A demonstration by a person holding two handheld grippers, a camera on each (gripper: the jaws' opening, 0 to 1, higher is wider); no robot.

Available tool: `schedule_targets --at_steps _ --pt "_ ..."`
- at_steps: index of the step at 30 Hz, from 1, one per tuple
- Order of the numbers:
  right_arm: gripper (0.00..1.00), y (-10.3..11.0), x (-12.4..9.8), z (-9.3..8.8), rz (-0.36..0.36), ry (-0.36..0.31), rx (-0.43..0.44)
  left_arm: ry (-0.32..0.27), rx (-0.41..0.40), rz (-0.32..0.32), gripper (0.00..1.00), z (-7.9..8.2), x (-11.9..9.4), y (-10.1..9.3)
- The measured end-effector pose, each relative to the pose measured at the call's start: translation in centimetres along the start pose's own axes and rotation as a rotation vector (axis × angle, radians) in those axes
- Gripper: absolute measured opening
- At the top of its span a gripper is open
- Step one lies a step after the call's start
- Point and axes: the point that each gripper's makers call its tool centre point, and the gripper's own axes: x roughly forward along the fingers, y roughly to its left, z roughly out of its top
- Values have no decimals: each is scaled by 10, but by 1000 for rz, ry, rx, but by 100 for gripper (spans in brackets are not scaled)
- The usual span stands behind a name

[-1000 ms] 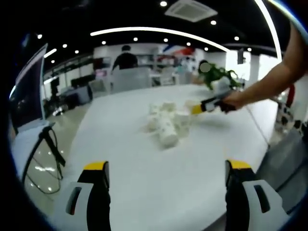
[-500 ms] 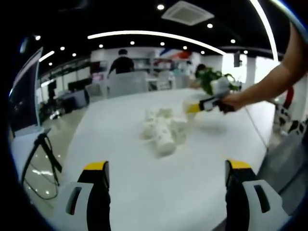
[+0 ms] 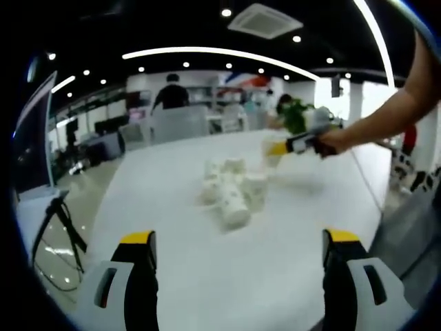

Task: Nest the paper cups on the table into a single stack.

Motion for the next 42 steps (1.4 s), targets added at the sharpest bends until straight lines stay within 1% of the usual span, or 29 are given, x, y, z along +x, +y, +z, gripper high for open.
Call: schedule_targets --at_steps 8,12,16,22,27,30,33,42 --pt "38 8 -6 4 -3 -10 -2 -9 2 5 100 2 -1 2" --pt "38 12 -8 3 -15 -12 -26 -14 -2 4 100 2 -1 1" --pt "38 17 -12 3 -8 -10 -25 -14 -1 -2 100 2 -1 -2" --pt "38 22 -18 7 -2 -21 -20 -16 -2 -6 100 2 -1 -5" --pt "38 28 -24 15 1 -36 -24 -17 2 -15 100 2 -1 -8" --pt "38 30 -25 17 5 -40 -26 -18 4 -20 100 2 -1 -9" --pt "38 37 -29 20 10 -46 -28 -23 3 -24 100 2 -1 -10" --pt "38 55 -37 22 21 -55 -21 -29 1 -37 100 3 0 -13"
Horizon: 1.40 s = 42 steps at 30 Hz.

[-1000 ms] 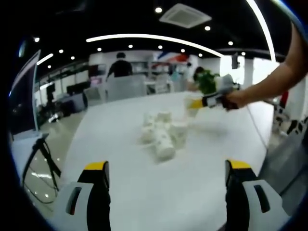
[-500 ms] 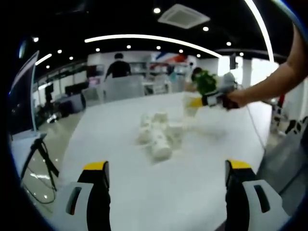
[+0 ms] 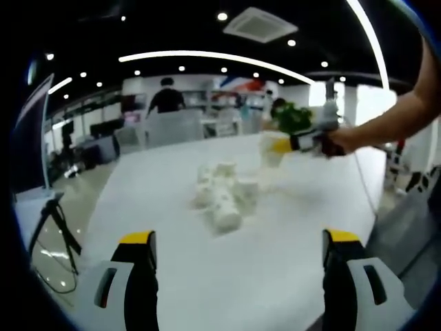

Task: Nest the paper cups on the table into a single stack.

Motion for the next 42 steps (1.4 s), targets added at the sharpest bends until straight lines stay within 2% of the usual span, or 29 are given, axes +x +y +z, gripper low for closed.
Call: schedule_targets --at_steps 13,16,21,24,28,30,31,34,37,39,42 --pt "38 31 -9 -4 21 11 11 -3 -15 -1 100 0 -4 -3" --pt "38 36 -11 2 10 -20 21 -33 -10 -3 100 4 -4 -3" --pt "38 46 -17 2 -13 -37 42 5 0 -39 100 -4 -6 -5" --pt "38 55 -20 0 -7 -40 41 -9 23 -47 100 2 -7 -3" --pt "38 64 -25 -1 2 -44 30 -35 15 -41 100 7 -6 0" --pt "38 69 -27 1 1 -53 61 -36 6 -41 100 4 -3 1" --pt "38 73 -28 3 2 -59 59 -17 -10 -44 100 0 -2 -2" --pt "38 83 -29 4 12 -68 39 -20 73 -94 100 1 0 -15" --pt "38 87 -31 3 17 -72 26 -15 56 -91 100 -4 4 -12" --pt "38 88 -35 5 9 -82 54 -4 27 -68 100 -8 4 -8" --pt "38 92 -42 2 10 -78 58 -31 20 -69 100 -1 0 -14"
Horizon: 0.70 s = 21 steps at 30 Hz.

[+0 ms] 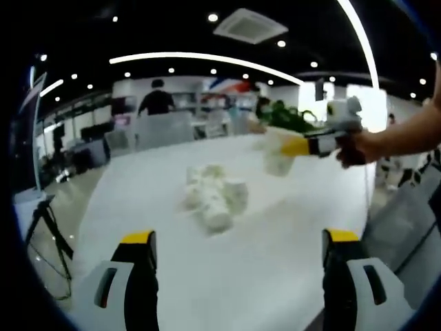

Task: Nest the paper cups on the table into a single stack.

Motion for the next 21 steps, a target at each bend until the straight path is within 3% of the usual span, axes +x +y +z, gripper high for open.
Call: schedule_targets --at_steps 9,21 --pt "38 19 -13 0 24 2 -20 13 14 -3 99 -6 -4 -1" --pt "38 48 -27 -2 95 8 -27 -8 32 -2 99 6 -5 -4"
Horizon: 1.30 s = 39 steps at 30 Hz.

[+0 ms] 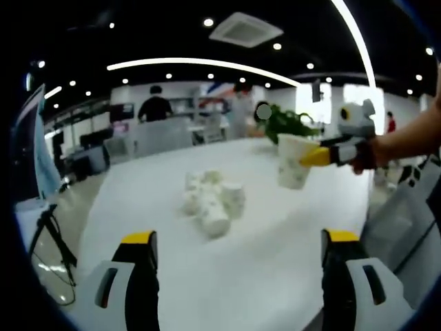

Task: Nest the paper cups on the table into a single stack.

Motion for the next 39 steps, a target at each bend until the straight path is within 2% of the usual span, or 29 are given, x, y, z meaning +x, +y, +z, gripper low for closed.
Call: schedule_targets --at_steps 8,16,23,29,31,33,39 --pt "38 19 -8 -3 44 0 -24 30 17 -19 99 -8 -1 -7" --pt "38 25 -14 -2 47 -9 -33 10 -3 1 99 -3 0 -6" --pt "38 29 -10 -4 47 -31 -52 -1 -10 4 99 -1 -1 -10" --pt "38 38 -4 -22 69 -39 -67 10 -12 2 99 -7 -5 -13" --pt "38 37 -2 -30 46 -44 -83 13 -15 4 99 -9 -7 -13" --pt "38 38 -1 -35 51 -41 -51 16 -16 5 99 -10 -9 -13" --pt "38 40 3 -49 58 -33 -24 23 -20 15 98 -12 -11 -9"
